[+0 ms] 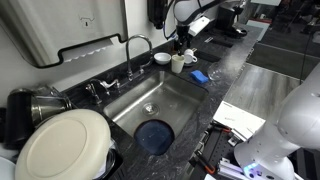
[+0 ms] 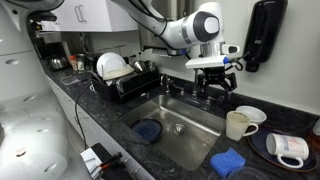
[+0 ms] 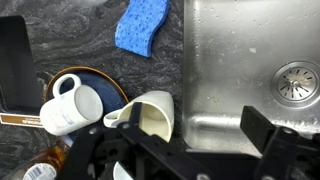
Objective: Push the tap faucet to the right
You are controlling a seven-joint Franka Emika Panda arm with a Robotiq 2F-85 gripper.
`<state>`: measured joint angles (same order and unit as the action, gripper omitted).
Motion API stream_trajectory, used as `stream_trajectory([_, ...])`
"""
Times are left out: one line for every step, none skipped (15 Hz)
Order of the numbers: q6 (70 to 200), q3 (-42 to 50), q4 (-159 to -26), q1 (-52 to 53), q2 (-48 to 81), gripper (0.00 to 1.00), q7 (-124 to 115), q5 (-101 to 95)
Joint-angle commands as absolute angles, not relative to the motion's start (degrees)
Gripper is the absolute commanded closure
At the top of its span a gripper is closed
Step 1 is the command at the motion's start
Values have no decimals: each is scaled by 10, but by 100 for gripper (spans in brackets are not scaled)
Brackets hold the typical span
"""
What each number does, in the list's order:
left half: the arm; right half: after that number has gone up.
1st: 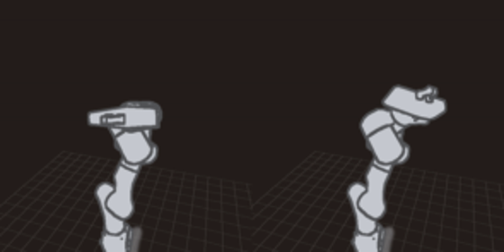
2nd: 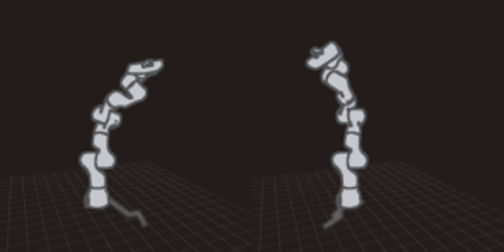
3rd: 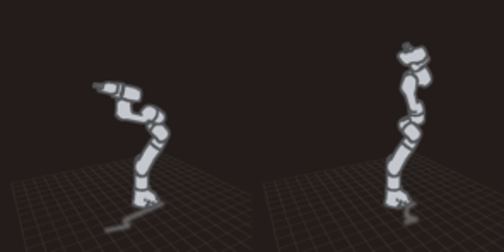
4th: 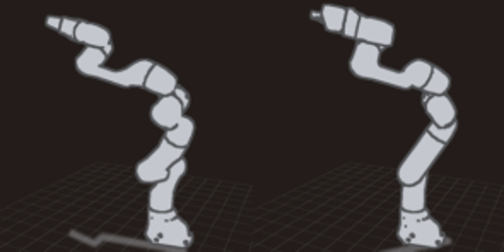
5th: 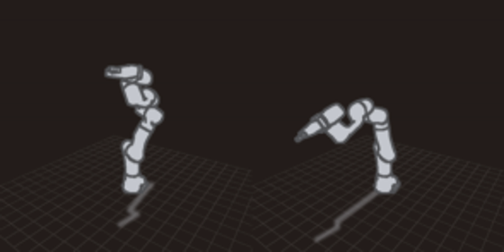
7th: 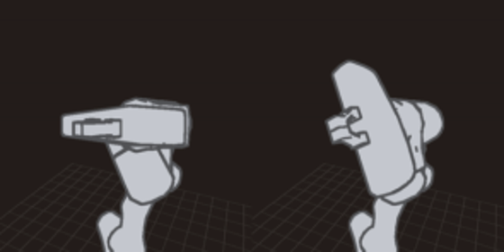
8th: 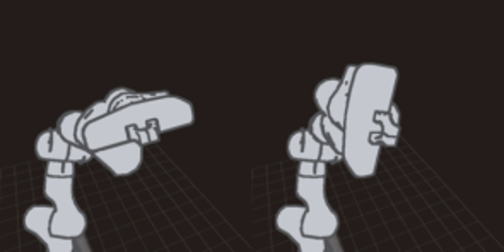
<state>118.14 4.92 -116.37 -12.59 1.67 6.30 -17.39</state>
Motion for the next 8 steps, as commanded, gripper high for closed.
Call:
stream_trajectory([1123, 67, -1147, -112, -3, 0, 104, -156])
stream_trajectory([1114, 70, -1144, -112, -8, 0, 112, -144])
stream_trajectory([1104, 74, -1141, -113, -12, 0, 122, -130])
stream_trajectory([1098, 78, -1139, -114, -16, 0, 129, -118])
stream_trajectory([1090, 82, -1137, -114, -21, 0, 139, -106])
stream_trajectory([1085, 87, -1137, -115, -25, 0, 147, -95])
stream_trajectory([1082, 91, -1137, -115, -30, 0, 155, -85])
stream_trajectory([1080, 95, -1137, -116, -34, 0, 162, -77])
